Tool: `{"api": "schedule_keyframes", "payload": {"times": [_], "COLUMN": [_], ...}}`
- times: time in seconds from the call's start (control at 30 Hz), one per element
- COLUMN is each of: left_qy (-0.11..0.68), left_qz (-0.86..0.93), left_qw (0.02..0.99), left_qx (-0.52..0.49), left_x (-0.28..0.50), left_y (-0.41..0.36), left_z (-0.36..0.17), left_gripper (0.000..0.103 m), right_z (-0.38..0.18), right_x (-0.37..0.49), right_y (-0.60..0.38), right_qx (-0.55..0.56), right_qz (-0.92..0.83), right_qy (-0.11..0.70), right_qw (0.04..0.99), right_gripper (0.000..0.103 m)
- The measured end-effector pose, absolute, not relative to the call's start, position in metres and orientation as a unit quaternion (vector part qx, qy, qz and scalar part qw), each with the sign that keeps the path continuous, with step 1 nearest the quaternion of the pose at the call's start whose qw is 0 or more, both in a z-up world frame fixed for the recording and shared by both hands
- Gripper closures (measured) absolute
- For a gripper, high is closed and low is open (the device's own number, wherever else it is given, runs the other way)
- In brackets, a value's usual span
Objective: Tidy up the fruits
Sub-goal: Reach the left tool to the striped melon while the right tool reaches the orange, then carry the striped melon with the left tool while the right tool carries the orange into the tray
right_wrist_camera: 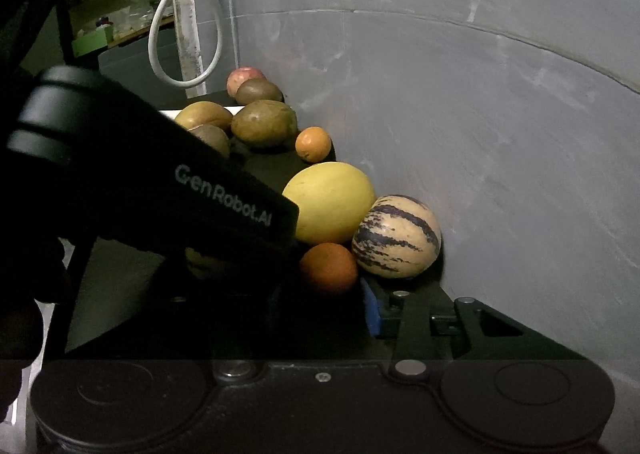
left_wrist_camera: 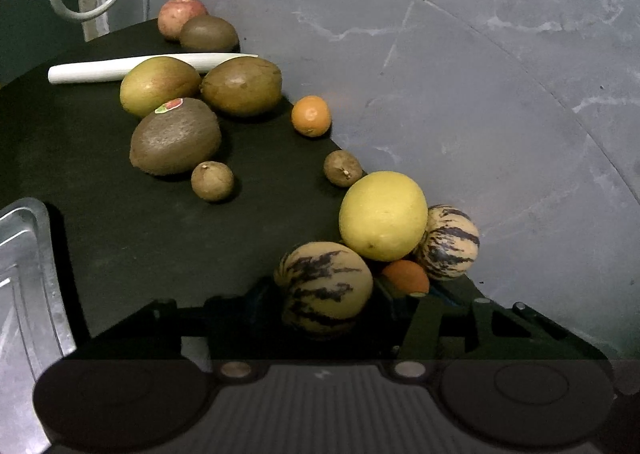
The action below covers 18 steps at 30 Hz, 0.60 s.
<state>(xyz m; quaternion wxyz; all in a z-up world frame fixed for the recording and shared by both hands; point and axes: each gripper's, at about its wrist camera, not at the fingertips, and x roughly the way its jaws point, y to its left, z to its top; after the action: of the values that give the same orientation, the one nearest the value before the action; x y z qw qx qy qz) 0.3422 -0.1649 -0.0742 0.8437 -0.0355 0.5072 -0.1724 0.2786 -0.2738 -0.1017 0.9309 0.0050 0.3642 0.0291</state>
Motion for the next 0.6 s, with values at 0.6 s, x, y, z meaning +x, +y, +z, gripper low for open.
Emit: {"api": "schedule_keyframes", "payload": {"times": [0.6], "left_qy": [0.497], "left_qz": [-0.105], "left_qw": [0.846], "left_qx": [-0.163], "left_x": [0.317], "left_y": [-0.085], "left_z": [-0.064], "left_gripper": [0.047], "right_z": [-0.087], "right_x": [0.267], "right_y": [-0.254], "right_qx": [-0.012], "right_qz": [0.104], "right_qy": [0.374], "right_qw": [0.922], "right_gripper": [0.07]}}
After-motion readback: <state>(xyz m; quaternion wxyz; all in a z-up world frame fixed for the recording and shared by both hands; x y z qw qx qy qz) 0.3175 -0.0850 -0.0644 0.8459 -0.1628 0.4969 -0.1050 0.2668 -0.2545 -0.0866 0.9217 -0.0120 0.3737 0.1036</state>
